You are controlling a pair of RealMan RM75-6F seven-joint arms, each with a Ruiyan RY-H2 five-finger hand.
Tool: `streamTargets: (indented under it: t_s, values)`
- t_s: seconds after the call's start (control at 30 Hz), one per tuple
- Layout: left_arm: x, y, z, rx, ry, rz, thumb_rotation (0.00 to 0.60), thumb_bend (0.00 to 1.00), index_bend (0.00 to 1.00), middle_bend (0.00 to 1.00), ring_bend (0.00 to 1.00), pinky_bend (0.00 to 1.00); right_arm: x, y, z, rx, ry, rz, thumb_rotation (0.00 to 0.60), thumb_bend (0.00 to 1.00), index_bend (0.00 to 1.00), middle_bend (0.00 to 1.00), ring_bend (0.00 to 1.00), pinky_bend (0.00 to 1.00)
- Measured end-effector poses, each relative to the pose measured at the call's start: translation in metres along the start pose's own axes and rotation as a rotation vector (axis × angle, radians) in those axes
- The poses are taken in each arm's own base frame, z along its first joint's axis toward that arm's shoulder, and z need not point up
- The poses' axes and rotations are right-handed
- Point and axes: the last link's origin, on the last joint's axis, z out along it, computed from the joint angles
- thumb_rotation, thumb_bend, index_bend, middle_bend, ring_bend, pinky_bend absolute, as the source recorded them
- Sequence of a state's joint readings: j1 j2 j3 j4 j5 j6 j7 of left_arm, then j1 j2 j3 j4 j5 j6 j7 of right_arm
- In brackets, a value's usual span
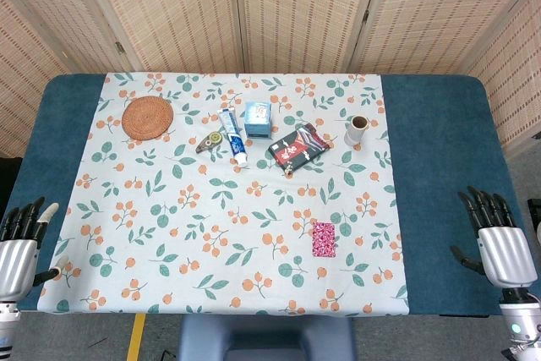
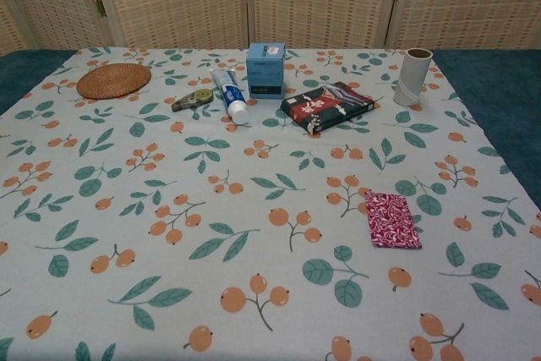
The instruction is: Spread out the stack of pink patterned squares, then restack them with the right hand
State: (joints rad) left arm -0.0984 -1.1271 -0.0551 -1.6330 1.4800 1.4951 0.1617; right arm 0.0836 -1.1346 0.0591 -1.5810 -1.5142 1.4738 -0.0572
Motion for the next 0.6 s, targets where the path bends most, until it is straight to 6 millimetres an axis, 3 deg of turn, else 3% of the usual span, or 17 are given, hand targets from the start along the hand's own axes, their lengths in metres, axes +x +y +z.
streamTargets:
  t_s: [0.6]
  values:
    - [-0.0017,0.0002,-0.0030,0.004,-0.002,0.003,0.600,0.28,0.13,0.03,0.04,0.00,0.0009,0.0004,-0.0033,0.012,-0.026,0.029,0.600,0.26,0.00,0.08,0.03,0.00]
